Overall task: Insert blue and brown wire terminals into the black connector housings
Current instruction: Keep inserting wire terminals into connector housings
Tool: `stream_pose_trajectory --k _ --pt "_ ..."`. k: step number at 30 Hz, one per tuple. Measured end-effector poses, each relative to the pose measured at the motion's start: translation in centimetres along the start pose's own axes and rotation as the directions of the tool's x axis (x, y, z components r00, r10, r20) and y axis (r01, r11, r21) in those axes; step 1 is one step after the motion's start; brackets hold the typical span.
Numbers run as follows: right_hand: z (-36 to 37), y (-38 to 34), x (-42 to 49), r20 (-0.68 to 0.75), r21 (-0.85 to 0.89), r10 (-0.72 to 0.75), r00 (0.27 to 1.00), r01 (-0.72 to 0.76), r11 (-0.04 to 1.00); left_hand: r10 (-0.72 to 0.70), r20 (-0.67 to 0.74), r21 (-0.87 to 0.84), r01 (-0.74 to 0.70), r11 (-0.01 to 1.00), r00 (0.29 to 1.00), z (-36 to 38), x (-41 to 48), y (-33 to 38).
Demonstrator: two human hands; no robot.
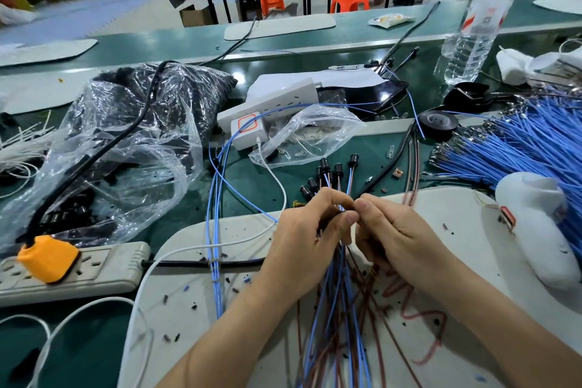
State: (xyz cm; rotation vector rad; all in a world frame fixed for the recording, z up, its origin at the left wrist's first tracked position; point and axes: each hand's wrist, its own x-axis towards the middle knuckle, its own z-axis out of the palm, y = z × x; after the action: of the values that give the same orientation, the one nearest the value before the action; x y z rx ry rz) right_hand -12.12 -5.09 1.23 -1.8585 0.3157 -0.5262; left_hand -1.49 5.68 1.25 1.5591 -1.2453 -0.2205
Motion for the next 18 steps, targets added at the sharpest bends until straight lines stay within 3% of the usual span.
stream_pose_trajectory --k 7,18 --pt "0.53 -0.34 -0.07 -0.056 0.144 0.010 0.998 -0.001 0.990 0.000 -0.078 -0.062 -0.005 0.998 0.997 0.30 -0.12 0.24" --pt "0.41 -0.22 0.41 -0.020 0.308 0.034 0.999 -0.026 0.951 0.032 -0.048 -0.029 -0.033 0.999 0.998 -0.23 0.19 0.22"
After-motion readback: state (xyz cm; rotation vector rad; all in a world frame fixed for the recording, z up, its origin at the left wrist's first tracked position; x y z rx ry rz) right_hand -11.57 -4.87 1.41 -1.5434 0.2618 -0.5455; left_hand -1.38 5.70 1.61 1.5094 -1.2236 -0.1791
